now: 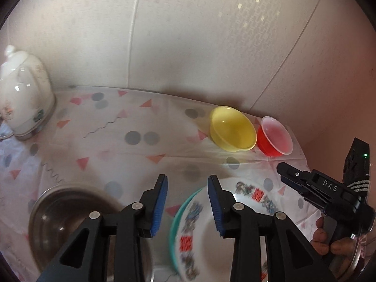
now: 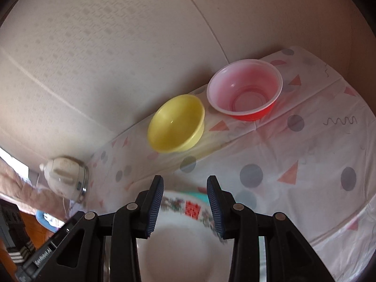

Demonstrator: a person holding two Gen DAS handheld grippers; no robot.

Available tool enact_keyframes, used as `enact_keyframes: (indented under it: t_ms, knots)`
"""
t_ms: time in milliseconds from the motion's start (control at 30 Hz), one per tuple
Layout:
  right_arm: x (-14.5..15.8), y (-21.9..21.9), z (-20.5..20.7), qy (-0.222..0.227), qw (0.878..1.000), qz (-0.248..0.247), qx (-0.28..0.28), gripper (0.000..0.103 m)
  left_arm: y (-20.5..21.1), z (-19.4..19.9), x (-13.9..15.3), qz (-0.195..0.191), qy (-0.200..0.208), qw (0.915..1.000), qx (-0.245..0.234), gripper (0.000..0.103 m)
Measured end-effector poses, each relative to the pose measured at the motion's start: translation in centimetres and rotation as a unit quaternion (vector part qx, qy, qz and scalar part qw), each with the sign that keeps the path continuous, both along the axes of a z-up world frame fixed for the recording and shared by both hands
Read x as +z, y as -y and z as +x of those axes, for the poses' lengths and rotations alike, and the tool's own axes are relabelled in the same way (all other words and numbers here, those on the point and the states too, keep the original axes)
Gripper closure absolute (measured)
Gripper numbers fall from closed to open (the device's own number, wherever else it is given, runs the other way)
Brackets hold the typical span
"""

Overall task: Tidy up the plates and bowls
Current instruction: 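Move both grippers to the yellow bowl and grip its rim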

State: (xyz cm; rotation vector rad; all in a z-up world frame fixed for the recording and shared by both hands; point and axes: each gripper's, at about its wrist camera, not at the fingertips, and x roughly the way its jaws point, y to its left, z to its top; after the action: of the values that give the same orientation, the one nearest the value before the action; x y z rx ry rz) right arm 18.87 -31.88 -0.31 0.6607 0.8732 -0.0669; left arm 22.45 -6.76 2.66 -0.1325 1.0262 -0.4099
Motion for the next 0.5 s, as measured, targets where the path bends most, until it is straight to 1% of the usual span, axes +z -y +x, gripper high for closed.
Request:
enact_keyframes:
  t_ms: [67, 133, 233, 400, 500]
  knots:
    - [-0.3, 0.5, 1.5, -0.007, 1.0, 0.004, -0.012, 0.067, 1.2, 1.5, -0.2, -0.009, -0.002, 0.9999, -0.006, 0.067]
    - [-0.7, 1.0, 2.6, -0.013, 1.0, 0.007, -0.018, 0.071, 2.3, 2.7, -0.4, -0.001, 0.0, 1.0, -0.008, 0.067]
    - [-1.9, 1.9, 4.4, -0.035, 0.999, 0.016, -0.031, 0.076, 3.7, 4.8, -1.2, 0.01, -0.007, 0.9999, -0.007, 0.064]
    - [-3.2, 2.7, 6.7, -0.053, 0.998, 0.025, -0.039, 0.077, 5.1, 8.3, -2.8, -0.008, -0.044, 0.999, 0.003, 0.062]
    - [-3.7, 3.0, 7.7, -0.06, 0.997, 0.03, -0.043, 0.077, 5.9, 9.9, -3.5, -0.02, -0.049, 0.9986, 0.004, 0.064]
